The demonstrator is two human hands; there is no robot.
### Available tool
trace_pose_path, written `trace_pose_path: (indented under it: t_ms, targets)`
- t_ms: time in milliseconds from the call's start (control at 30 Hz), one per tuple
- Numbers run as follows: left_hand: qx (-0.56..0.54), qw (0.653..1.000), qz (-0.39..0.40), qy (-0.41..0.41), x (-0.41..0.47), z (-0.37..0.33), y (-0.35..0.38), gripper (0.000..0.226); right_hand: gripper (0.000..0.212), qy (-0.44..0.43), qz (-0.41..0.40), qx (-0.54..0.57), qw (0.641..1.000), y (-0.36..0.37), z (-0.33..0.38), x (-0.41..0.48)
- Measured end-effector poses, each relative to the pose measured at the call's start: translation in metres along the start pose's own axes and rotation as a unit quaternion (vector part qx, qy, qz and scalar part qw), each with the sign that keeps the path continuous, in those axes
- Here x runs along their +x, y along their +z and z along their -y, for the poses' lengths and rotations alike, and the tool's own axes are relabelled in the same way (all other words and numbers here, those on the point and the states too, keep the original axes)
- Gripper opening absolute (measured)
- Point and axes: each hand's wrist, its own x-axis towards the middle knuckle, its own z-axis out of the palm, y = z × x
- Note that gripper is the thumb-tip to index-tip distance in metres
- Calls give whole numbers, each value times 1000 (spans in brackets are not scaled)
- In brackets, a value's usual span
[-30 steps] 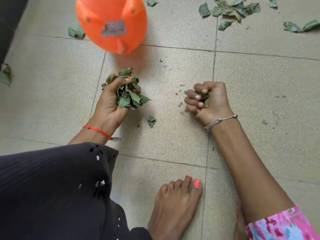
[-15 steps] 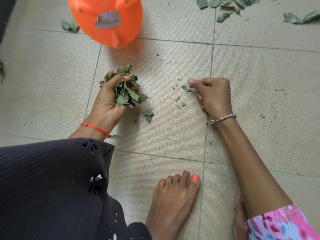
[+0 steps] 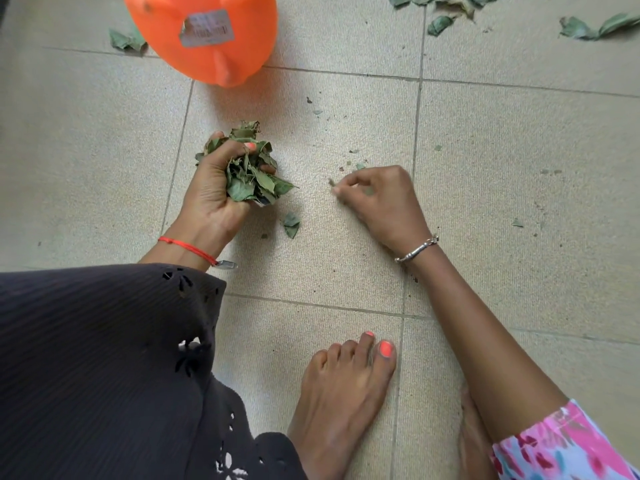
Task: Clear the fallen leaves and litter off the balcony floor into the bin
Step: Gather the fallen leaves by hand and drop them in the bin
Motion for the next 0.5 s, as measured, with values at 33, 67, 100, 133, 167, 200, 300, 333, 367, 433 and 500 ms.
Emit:
trace_pose_path:
  t_ms: [33, 67, 100, 133, 167, 200, 300, 333, 367, 433, 500]
  targets:
    - [4, 1000, -4, -3, 0, -1, 1, 106, 15, 3, 30, 23, 999, 4, 4, -3]
    - [11, 1000, -4, -7, 0, -2, 1, 106, 16, -1, 56, 24, 998, 10, 8, -7]
    - [12, 1000, -12, -4, -1, -2, -1, 106, 16, -9, 72, 14, 997, 18, 12, -11]
    - [14, 1000, -26, -1, -1, -1, 0, 104, 16, -22, 77, 0, 997, 25, 15, -14]
    - [19, 999, -39, -4, -1, -1, 2, 99, 16, -36, 70, -15, 997, 32, 17, -17]
    - [44, 998, -55, 4, -1, 0, 4, 92, 17, -51, 60, -28, 997, 38, 18, -19]
    - [67, 996, -58, -12, 1, 4, 6, 58, 26, -94, 55, -78, 991, 48, 16, -21]
    - [82, 995, -55, -18, 0, 3, 10, 60, 30, -103, 64, -102, 987, 49, 16, -22]
    - [88, 994, -68, -15, -1, 3, 12, 67, 33, -110, 73, -122, 984, 50, 15, -23]
    - [63, 994, -87, -4, 3, 3, 8, 78, 33, -132, 75, -137, 979, 52, 13, -25]
    - [70, 994, -76, 16, 5, 5, 10, 79, 27, -163, 59, -154, 973, 54, 11, -26]
